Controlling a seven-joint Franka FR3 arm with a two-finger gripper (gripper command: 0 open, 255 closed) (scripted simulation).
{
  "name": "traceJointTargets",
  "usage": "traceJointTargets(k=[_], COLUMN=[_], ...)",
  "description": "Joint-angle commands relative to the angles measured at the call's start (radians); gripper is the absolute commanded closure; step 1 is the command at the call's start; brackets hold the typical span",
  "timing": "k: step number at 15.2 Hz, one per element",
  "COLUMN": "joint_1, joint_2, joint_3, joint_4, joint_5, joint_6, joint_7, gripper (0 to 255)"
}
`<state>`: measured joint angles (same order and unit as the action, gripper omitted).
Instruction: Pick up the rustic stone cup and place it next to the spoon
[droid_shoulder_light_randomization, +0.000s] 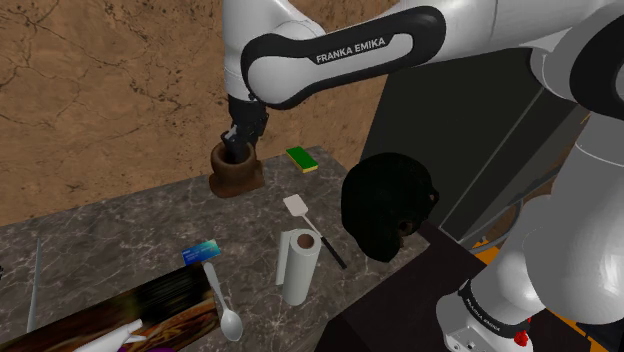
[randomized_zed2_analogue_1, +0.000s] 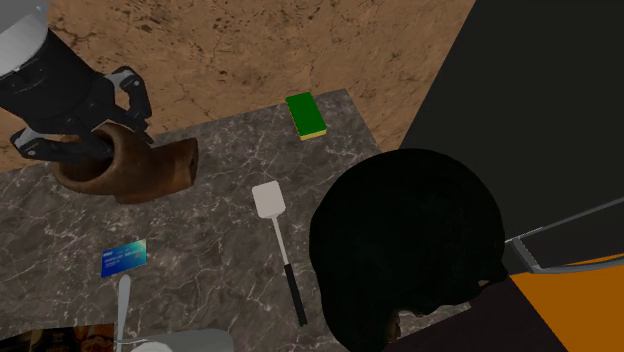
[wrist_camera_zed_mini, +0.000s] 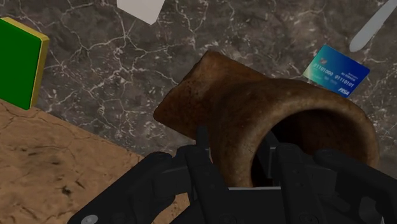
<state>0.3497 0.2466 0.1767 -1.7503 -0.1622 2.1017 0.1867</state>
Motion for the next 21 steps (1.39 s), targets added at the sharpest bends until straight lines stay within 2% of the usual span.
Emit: traceJointTargets(k=[1,21], joint_1=[0.000,0.009], joint_2=[0.009,0.123], joint_3=[-0.001,-0.018], joint_4=[-0.014,-0.131], joint_5=[-0.004,-0.053], joint_6=[0.025,0.251], joint_7=[0.004,0.053], gripper=[255,255])
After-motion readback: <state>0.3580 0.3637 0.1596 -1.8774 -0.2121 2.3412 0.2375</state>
